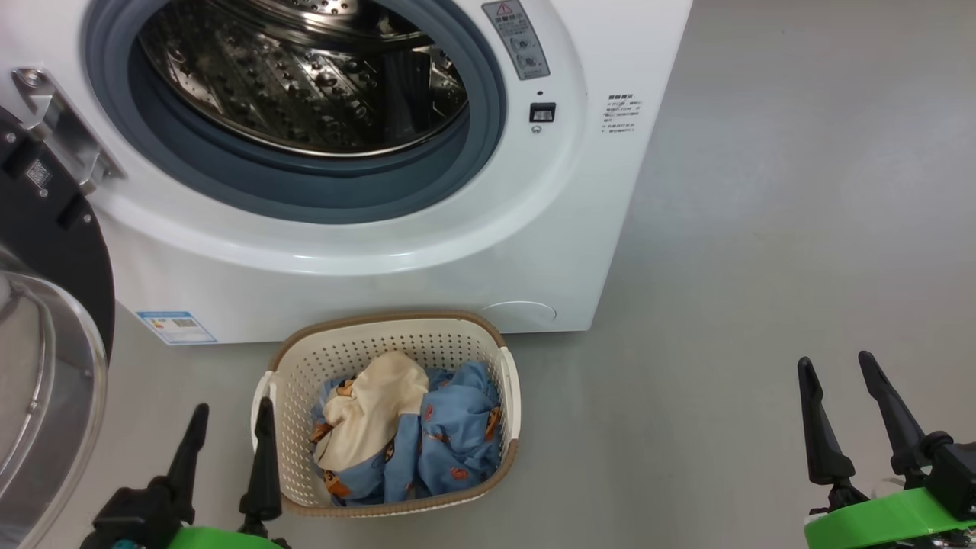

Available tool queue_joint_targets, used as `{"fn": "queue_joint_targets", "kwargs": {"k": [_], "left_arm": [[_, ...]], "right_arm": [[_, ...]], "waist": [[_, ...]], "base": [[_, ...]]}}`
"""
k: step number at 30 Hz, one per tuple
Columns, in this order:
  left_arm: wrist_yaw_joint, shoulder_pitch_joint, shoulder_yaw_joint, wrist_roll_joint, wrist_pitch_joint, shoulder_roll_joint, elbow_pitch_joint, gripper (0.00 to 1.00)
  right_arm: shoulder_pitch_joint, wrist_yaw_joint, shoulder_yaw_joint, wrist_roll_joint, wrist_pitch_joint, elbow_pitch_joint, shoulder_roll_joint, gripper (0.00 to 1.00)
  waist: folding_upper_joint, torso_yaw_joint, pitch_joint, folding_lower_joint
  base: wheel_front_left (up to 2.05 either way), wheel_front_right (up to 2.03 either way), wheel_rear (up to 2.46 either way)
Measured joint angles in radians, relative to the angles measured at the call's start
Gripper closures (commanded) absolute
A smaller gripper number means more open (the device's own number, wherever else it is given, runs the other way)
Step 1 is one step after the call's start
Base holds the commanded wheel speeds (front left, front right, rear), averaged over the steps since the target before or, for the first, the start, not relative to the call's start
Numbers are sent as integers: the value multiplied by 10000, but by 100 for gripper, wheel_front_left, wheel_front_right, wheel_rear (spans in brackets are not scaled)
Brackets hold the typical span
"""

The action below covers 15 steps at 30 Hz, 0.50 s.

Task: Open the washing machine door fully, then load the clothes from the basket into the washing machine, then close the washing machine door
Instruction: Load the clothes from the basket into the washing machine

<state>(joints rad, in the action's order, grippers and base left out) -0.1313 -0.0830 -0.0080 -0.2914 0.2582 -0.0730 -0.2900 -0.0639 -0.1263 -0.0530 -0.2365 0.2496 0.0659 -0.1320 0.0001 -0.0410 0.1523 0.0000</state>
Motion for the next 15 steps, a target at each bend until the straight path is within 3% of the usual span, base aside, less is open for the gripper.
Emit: {"fn": "queue_joint_targets", "kwargs": {"k": [15], "left_arm": [[0, -1191, -587, 291, -4, 278, -1837, 0]], "right_arm": [[717, 0, 169, 0, 0, -88, 82, 0]], "waist": [[0, -181, 895, 1]], "base": [[0, 0, 0]]}}
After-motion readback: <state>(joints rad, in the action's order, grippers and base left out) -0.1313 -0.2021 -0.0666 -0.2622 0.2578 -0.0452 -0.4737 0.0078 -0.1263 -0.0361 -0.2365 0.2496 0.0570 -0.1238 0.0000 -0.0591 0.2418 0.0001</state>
